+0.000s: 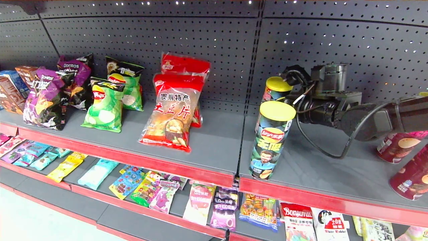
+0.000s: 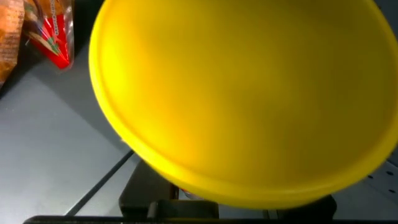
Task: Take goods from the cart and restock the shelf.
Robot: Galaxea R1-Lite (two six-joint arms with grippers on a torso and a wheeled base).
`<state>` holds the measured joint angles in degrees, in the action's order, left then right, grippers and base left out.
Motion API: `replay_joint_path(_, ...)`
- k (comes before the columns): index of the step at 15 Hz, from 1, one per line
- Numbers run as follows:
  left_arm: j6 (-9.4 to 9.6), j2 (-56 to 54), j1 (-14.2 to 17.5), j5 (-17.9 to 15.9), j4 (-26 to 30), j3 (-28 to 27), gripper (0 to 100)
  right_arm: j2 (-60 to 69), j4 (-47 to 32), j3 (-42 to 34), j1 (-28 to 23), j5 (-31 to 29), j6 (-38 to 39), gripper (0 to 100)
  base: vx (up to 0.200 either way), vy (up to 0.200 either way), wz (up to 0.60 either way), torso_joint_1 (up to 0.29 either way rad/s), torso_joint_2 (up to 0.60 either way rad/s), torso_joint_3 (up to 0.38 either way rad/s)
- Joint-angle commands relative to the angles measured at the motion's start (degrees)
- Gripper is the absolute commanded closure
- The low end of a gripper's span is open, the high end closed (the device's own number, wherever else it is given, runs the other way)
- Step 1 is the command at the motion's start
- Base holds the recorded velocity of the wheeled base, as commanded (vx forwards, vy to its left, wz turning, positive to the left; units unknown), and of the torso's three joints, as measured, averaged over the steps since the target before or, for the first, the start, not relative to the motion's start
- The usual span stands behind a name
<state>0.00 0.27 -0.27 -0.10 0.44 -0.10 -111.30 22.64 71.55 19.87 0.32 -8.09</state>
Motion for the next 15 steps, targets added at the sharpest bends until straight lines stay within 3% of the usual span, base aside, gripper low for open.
replay_joint_path(1, 0.00, 0.00, 0.00, 0.01, 0.00, 0.01, 0, 0.12, -0.23, -0.09, 0.08, 0.03, 0.01, 100, 0.000, 0.000, 0.00, 0.000, 0.00, 0.000)
replay_joint_path(6, 0.00, 0.00, 0.00, 0.01, 0.00, 0.01, 0, -0.06, -0.14, -0.18, 0.17, 0.12, 1.33, 100, 0.000, 0.000, 0.00, 0.000, 0.00, 0.000)
replay_joint_path(7, 0.00, 0.00, 0.00, 0.01, 0.00, 0.01, 0, -0.06, -0.14, -0.27, 0.17, 0.12, 1.33, 0, 0.000, 0.000, 0.00, 0.000, 0.00, 0.000)
replay_joint_path(12, 0.00, 0.00, 0.00, 0.01, 0.00, 0.01, 0, 1.00, -0.05, -0.44, 0.17, 0.03, 1.77, 0, 0.000, 0.000, 0.00, 0.000, 0.00, 0.000)
replay_joint_path(15, 0.00, 0.00, 0.00, 0.01, 0.00, 0.01, 0, 5.13, -0.05, -4.49, -0.18, -0.23, 2.03, 0, 0.000, 0.000, 0.00, 0.000, 0.00, 0.000)
